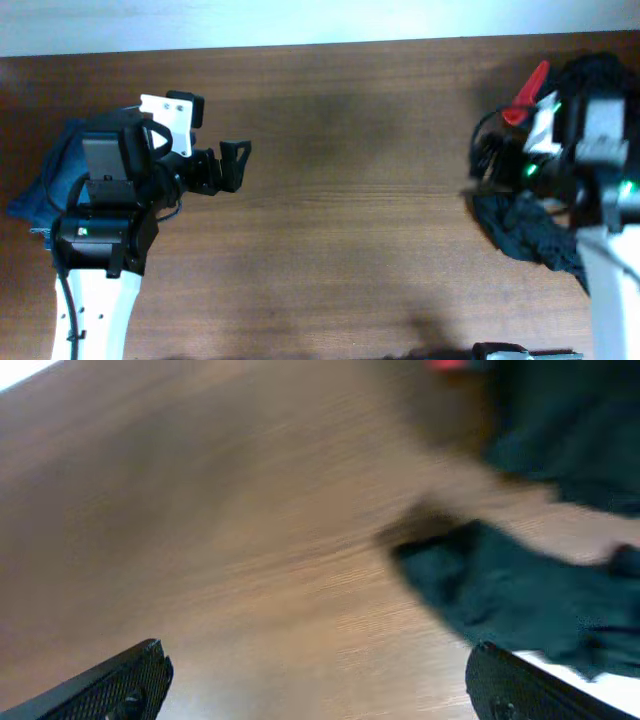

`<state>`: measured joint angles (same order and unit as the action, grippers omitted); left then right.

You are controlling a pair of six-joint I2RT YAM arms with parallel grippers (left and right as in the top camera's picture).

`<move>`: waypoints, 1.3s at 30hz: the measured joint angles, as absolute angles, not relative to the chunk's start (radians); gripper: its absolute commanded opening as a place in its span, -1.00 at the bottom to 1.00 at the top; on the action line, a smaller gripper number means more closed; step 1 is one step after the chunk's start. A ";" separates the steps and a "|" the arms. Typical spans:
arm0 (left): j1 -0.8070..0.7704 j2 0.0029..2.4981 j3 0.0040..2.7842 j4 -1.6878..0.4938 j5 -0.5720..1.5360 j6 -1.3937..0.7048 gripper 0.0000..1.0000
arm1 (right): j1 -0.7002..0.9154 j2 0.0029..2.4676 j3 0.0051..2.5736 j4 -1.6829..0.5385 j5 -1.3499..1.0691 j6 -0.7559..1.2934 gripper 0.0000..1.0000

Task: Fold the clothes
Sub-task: 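Reach the right gripper to the black T-shirt and grasp it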

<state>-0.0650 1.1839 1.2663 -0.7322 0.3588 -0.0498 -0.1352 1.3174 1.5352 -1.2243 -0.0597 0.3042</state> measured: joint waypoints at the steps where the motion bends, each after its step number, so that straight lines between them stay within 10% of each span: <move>1: -0.065 1.184 1.266 -0.743 0.357 -0.050 0.98 | -0.167 1.341 1.552 -1.223 -0.045 0.312 0.98; 12: -0.065 1.184 1.266 -0.772 0.340 -0.046 0.98 | -0.569 1.649 1.575 -1.197 0.012 0.379 0.98; 26: -0.065 1.184 1.266 -0.746 0.340 -0.046 0.98 | -0.686 1.968 1.575 -0.890 -0.196 0.393 0.99; 29: -0.065 1.184 1.266 -0.745 0.340 -0.046 0.98 | -0.686 1.981 1.575 -0.867 -0.221 0.393 0.03; 32: -0.065 1.184 1.266 -0.745 0.340 -0.046 0.98 | -0.686 1.981 1.575 -0.863 -0.227 0.393 -0.47; 39: -0.065 1.184 1.266 -0.745 0.340 -0.046 0.99 | -0.686 1.900 1.571 -0.889 -0.232 0.398 -0.92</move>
<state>-0.0650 1.1839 1.2663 -0.7448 0.3397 -0.0456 -0.6865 1.8996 1.5707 -0.8890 -0.2317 0.3977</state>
